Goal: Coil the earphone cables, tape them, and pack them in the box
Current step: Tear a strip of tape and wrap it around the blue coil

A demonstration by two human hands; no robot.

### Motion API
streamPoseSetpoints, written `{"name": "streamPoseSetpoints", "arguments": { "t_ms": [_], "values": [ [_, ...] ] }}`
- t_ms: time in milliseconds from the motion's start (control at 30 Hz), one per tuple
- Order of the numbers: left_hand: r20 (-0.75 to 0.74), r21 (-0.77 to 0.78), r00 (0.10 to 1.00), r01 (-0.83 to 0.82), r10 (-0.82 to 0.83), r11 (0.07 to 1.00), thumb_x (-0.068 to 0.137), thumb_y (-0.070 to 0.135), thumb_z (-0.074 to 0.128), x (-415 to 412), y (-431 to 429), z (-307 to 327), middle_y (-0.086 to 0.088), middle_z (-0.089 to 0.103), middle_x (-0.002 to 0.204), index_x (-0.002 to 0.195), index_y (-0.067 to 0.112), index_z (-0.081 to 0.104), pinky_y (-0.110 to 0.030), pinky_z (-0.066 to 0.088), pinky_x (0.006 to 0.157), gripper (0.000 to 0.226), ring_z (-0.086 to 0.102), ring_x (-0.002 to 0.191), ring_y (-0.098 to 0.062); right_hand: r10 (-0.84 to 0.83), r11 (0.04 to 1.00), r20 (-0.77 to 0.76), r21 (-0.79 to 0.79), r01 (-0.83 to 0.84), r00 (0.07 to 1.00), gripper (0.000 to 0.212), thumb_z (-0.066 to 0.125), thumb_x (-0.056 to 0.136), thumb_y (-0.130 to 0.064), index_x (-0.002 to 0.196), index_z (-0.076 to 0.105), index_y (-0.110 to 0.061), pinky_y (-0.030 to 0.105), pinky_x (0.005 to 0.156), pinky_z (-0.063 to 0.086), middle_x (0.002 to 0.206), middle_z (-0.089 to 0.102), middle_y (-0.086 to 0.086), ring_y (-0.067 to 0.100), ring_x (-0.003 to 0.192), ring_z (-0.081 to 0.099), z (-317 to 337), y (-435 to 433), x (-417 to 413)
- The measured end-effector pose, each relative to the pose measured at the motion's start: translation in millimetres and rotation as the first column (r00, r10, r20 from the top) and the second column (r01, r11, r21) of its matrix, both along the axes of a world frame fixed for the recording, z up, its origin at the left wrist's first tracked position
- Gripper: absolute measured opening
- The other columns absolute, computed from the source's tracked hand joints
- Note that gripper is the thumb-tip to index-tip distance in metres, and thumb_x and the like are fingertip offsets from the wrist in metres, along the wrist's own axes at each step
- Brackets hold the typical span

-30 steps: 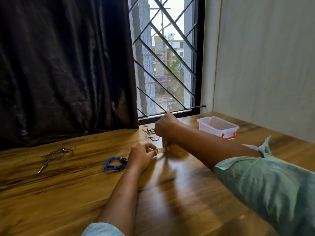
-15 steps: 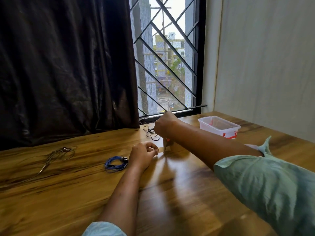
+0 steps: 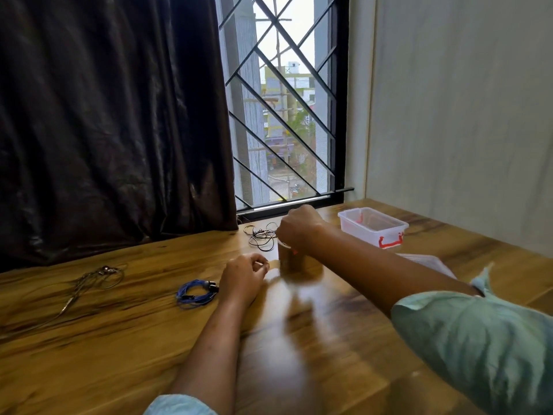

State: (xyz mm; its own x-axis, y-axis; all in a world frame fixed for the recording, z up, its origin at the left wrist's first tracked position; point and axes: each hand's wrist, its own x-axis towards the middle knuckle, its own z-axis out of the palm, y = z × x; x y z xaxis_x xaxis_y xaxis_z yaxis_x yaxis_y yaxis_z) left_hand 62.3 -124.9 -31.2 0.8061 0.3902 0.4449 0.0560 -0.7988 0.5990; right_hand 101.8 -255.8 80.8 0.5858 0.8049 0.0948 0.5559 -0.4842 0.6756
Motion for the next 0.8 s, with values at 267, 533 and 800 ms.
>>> {"name": "streamPoseSetpoints", "arguments": {
  "t_ms": [267, 533, 800],
  "values": [
    [0.170, -0.046, 0.984, -0.053, 0.061, 0.998, 0.085, 0.018, 0.066, -13.2, -7.0, 5.6, 0.000, 0.073, 0.093, 0.102, 0.022, 0.071, -0.032, 0.057, 0.071, 0.018, 0.066, 0.082, -0.014, -0.105, 0.941, -0.496, 0.231, 0.247, 0.862, 0.032, 0.064, 0.087, -0.019, 0.117, 0.062, -0.008, 0.024, 0.058, 0.039, 0.082, 0.058, 0.002, 0.018, 0.072, 0.055, -11.4, -53.2, -35.0],
    [0.256, 0.017, 0.962, -0.107, 0.099, 0.994, 0.080, 0.008, 0.065, -58.4, 12.6, 11.8, 0.006, 0.070, 0.084, 0.102, 0.026, 0.069, -0.021, 0.040, 0.055, 0.029, 0.057, 0.062, -0.009, -0.252, 0.924, -0.708, 0.026, 0.382, 0.660, 0.036, 0.065, 0.086, -0.007, 0.122, 0.058, -0.005, 0.016, 0.052, 0.047, 0.092, 0.058, 0.005, 0.013, 0.062, 0.055, -33.7, -57.1, -0.1],
    [0.275, -0.343, 0.928, -0.151, 0.253, 0.927, 0.086, 0.011, 0.065, -94.6, 78.8, 5.0, 0.003, 0.069, 0.086, 0.095, 0.022, 0.069, -0.037, 0.056, 0.074, 0.014, 0.066, 0.085, -0.017, -0.048, 0.827, -0.629, 0.410, 0.384, 0.776, 0.015, 0.059, 0.087, -0.023, 0.096, 0.069, -0.019, 0.028, 0.075, 0.051, 0.085, 0.063, 0.000, 0.020, 0.077, 0.057, -41.8, 4.2, 6.4]
  ]
}}
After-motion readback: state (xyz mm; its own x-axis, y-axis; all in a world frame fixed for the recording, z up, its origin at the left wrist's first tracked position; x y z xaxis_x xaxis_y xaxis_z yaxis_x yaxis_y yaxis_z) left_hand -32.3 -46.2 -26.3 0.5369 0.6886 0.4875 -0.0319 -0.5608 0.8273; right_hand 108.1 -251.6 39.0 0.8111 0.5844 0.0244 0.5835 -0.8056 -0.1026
